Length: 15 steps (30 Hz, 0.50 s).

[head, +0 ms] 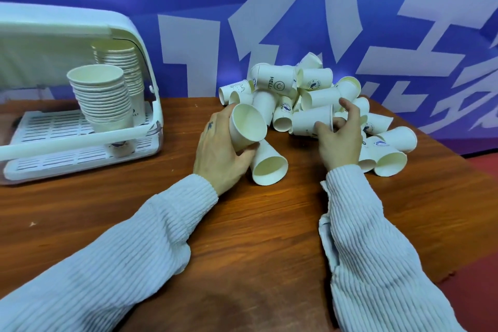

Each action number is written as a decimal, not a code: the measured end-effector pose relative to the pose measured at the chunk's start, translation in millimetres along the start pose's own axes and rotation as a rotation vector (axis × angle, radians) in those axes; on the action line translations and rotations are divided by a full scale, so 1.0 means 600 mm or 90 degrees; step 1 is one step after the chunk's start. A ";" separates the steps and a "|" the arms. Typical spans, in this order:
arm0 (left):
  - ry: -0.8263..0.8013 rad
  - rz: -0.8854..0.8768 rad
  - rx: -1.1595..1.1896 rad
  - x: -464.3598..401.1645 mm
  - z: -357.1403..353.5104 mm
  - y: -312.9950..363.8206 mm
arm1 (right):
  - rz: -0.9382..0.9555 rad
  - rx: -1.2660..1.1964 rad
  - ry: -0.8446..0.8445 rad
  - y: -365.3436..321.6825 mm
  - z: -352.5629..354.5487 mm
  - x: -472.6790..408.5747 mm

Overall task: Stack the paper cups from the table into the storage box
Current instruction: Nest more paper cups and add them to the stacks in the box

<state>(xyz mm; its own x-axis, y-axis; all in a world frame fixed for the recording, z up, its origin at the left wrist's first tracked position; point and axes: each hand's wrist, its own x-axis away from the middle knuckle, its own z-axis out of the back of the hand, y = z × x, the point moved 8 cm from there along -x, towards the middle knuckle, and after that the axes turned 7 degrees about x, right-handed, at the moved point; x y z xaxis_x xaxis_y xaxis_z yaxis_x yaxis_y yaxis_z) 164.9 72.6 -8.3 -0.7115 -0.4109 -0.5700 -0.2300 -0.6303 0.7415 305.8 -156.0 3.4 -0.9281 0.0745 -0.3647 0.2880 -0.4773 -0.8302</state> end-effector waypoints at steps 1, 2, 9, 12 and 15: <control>0.007 0.003 0.005 -0.003 0.004 0.001 | 0.007 -0.021 -0.007 -0.004 -0.005 0.002; 0.014 0.003 0.010 -0.006 0.008 0.003 | 0.016 -0.038 -0.014 -0.010 -0.010 0.005; 0.060 0.013 0.043 -0.015 0.045 0.018 | 0.057 -0.185 -0.072 -0.069 -0.054 0.036; 0.103 0.022 0.049 -0.022 0.090 0.018 | 0.116 -0.214 -0.117 -0.129 -0.088 0.047; 0.165 0.025 0.035 -0.016 0.147 0.018 | 0.224 -0.237 -0.162 -0.205 -0.122 0.071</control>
<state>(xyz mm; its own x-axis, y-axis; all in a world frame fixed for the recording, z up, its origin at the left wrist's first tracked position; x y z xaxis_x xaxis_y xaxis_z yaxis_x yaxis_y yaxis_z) 110.5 128.0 36.2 -0.5279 -0.5941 -0.6069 -0.2461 -0.5769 0.7789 248.2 -30.0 58.9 -0.7757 -0.2676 -0.5715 0.6108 -0.0907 -0.7866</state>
